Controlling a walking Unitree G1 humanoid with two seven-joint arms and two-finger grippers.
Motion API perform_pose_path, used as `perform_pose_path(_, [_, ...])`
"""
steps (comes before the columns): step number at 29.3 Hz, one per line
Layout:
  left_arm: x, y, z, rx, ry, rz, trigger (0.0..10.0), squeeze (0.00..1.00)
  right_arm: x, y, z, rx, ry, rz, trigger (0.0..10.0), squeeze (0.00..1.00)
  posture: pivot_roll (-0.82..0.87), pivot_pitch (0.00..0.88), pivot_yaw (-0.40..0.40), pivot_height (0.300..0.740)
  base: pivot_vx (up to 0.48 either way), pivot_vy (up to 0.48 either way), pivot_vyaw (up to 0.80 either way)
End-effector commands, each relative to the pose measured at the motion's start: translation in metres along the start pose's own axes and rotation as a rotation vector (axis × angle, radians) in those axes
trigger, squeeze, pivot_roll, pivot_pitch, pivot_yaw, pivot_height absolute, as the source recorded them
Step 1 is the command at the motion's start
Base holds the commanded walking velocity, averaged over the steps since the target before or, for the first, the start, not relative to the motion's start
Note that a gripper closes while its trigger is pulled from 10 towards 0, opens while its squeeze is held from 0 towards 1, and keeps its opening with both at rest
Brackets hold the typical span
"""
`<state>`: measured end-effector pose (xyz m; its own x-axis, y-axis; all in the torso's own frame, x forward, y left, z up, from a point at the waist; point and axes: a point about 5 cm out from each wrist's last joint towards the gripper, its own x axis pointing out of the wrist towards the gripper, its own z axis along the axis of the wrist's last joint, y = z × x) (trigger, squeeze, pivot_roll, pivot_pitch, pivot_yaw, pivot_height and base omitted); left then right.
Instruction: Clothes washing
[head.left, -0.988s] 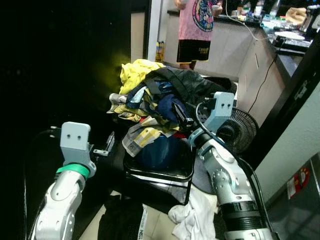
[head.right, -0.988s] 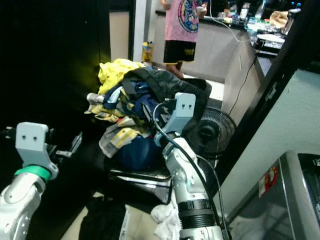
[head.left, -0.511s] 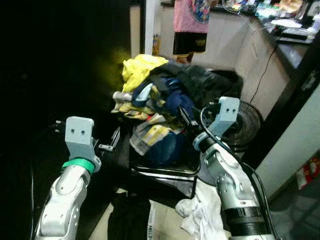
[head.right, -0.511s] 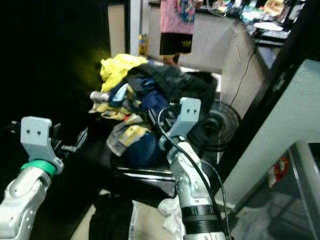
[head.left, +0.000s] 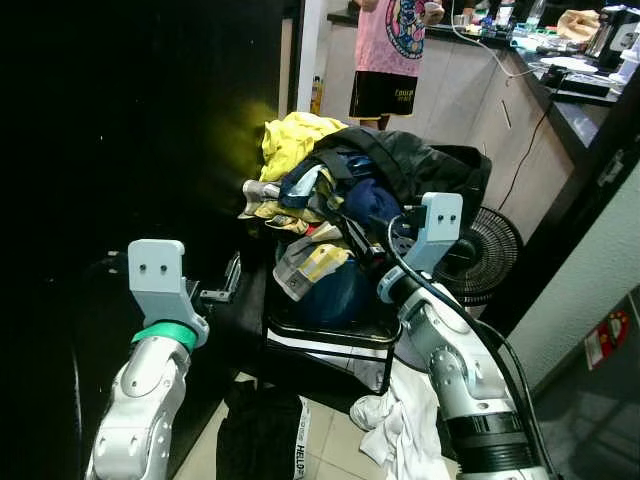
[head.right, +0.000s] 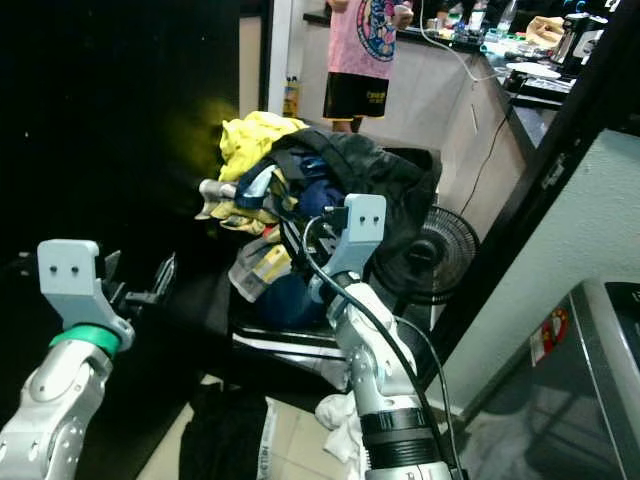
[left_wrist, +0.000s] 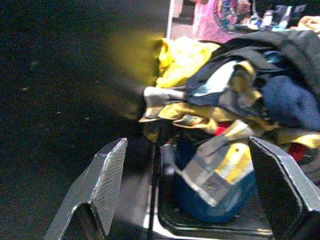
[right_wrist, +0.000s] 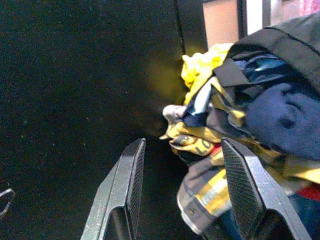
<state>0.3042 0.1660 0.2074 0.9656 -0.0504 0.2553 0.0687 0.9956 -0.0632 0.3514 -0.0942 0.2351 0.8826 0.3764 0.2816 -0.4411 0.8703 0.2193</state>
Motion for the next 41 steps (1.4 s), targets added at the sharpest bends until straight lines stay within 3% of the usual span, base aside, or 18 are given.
perform_pose_path(1, [0.000,-0.004,0.002,-0.010,-0.017,-0.010,10.0,0.00,-0.003,-0.003,0.000,-0.011,0.008,-0.011,10.0,0.00,0.01,0.026,-0.054,0.740,0.255,0.000,0.00])
perform_pose_path(9, [0.003,-0.001,0.001,-0.013,-0.014,-0.009,10.0,0.00,-0.006,-0.009,0.000,-0.081,0.018,-0.025,10.0,0.00,0.01,0.023,-0.051,0.740,0.291,0.000,0.00])
perform_pose_path(11, [0.002,0.004,-0.003,-0.004,0.000,-0.004,10.0,0.00,-0.013,-0.019,-0.003,-0.130,0.026,-0.043,10.0,0.00,0.01,0.022,-0.039,0.740,0.274,0.000,0.00])
perform_pose_path(16, [0.001,0.009,-0.007,0.002,0.017,0.006,10.0,0.00,-0.023,-0.031,-0.004,-0.136,0.030,-0.083,10.0,0.00,0.01,0.019,-0.023,0.740,0.274,0.000,0.00])
perform_pose_path(20, [-0.001,0.018,-0.024,-0.005,0.065,0.040,10.0,0.00,-0.035,-0.044,-0.007,-0.166,0.054,-0.125,10.0,0.00,0.00,0.021,-0.020,0.740,0.268,0.000,0.00])
perform_pose_path(34, [-0.004,0.019,-0.028,-0.009,0.074,0.049,10.0,0.00,-0.040,-0.047,-0.016,-0.168,0.086,-0.137,10.0,0.00,0.00,0.025,-0.040,0.740,0.263,0.000,0.00])
perform_pose_path(41, [0.000,0.014,-0.020,-0.021,0.039,0.044,10.0,0.00,-0.031,-0.040,-0.004,-0.141,0.041,-0.132,10.0,0.00,0.00,0.024,-0.045,0.740,0.297,0.000,0.00])
